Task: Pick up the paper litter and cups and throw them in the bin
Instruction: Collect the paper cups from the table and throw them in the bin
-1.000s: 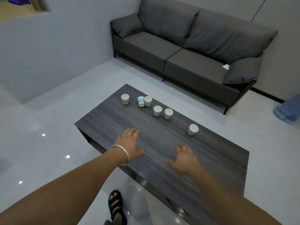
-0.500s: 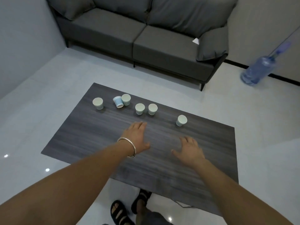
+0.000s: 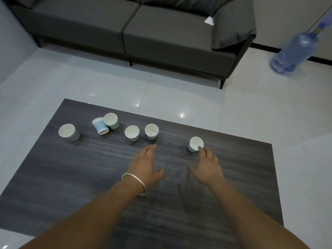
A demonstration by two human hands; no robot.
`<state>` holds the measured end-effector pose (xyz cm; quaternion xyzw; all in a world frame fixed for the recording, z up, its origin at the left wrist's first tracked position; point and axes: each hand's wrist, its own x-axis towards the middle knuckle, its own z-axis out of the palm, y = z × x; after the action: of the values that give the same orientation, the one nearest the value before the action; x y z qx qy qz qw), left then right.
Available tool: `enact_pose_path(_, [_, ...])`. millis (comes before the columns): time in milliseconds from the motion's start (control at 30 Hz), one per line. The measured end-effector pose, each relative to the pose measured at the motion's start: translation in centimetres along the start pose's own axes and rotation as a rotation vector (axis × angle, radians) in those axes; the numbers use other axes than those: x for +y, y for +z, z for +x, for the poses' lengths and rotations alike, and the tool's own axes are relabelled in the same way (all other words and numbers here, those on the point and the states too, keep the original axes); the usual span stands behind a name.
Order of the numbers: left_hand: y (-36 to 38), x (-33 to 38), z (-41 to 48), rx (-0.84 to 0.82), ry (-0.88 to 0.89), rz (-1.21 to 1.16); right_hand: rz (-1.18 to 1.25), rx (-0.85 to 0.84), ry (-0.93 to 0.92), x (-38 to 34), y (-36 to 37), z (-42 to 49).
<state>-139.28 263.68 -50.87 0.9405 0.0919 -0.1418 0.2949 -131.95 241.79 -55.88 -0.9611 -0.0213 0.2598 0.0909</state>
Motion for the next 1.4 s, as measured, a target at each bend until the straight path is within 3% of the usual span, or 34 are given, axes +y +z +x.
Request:
enact_pose_path(333, [9.5, -6.3, 6.0, -0.093, -0.063, -0.134, -0.04, -0.009, 0.022, 1.6, 4.8, 13.5])
enact_pose_path(567, [12.7, -8.7, 9.0, -0.124, -0.066, -0.254, 0.031, 0.056, -0.005, -2.3, 7.1, 12.3])
enact_pose_path(900, [8.4, -15.3, 8.4, -0.082, -0.066, -0.344, 0.318, -0.365, -0.314, -12.5, 7.6, 7.9])
enact_pose_path(1067, [7.0, -19.6, 6.6, -0.053, -0.162, -0.322, 0.163, 0.103, -0.342, -15.4, 6.8, 14.3])
enact_pose_path(1200, [5.7, -22.6, 5.5, -0.04, -0.21, -0.322, -0.059, -0.023, -0.259, -18.5, 8.4, 18.1])
enact_pose_path(1400, [2.7, -24.8, 5.0, 0.019, -0.224, -0.329, -0.087, -0.031, -0.036, -18.9, 11.4, 13.6])
